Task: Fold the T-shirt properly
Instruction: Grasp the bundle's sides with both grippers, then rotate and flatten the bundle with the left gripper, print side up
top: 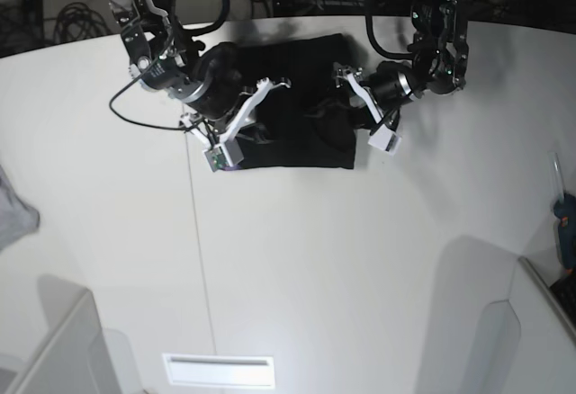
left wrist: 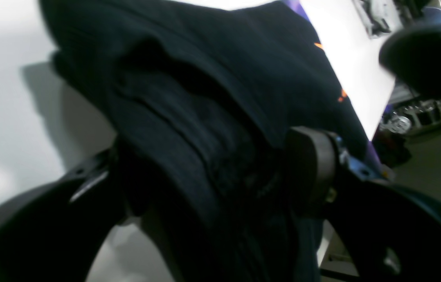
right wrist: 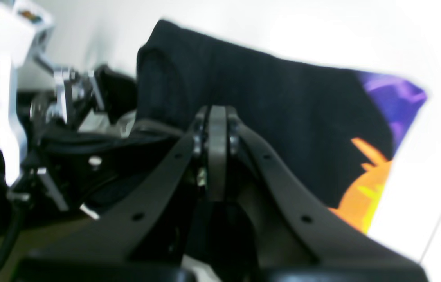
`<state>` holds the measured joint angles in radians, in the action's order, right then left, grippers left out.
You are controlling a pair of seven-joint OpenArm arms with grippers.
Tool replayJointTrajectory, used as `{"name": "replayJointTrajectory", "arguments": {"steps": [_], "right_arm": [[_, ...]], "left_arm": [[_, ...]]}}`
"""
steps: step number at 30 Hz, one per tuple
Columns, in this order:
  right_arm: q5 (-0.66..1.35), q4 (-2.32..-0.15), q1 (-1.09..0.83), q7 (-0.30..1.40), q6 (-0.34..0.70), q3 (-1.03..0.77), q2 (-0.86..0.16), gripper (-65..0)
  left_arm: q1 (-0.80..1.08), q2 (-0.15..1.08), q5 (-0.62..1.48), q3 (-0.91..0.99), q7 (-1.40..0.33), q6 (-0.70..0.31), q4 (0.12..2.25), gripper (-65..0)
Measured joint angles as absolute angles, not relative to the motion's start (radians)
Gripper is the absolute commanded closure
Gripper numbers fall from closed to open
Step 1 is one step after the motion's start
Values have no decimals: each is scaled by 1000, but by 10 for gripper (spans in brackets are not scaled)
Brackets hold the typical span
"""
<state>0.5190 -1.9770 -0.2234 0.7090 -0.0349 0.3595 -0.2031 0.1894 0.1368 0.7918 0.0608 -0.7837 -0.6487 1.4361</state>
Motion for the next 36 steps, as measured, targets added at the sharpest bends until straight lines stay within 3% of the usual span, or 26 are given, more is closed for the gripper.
{"name": "replayJointTrajectory", "arguments": {"steps": [3,5,10,11,15,20,31,36], "right_arm": [[518,-1977,-255,665,-35,316,-201,0],[517,-1977,-273,617,-34,281,-201,0],[519,-1977,-311,560,-34,198,-200,0],[519,-1977,-317,553,-34,185,-200,0],[519,-1977,-339,548,-31,128,-200,0],[523,-1977,-369,542,89,22,-187,0],[519,-1976,-458,540,99,-129,-185,0],[519,-1976,-501,542,99,-212,-117,0]], "left_arm": [[189,139,791,56,-784,-648,1436,-444],[189,138,791,55,-783,-604,1435,-342],[195,139,779,55,-799,-580,1429,-16],[196,139,777,55,-801,-579,1429,0],[177,144,782,51,-816,-581,1412,0],[112,196,806,-41,-849,-588,1378,0],[-169,356,779,-377,-1011,-578,1364,0],[-318,367,615,-547,-1041,-579,1366,0]]}}
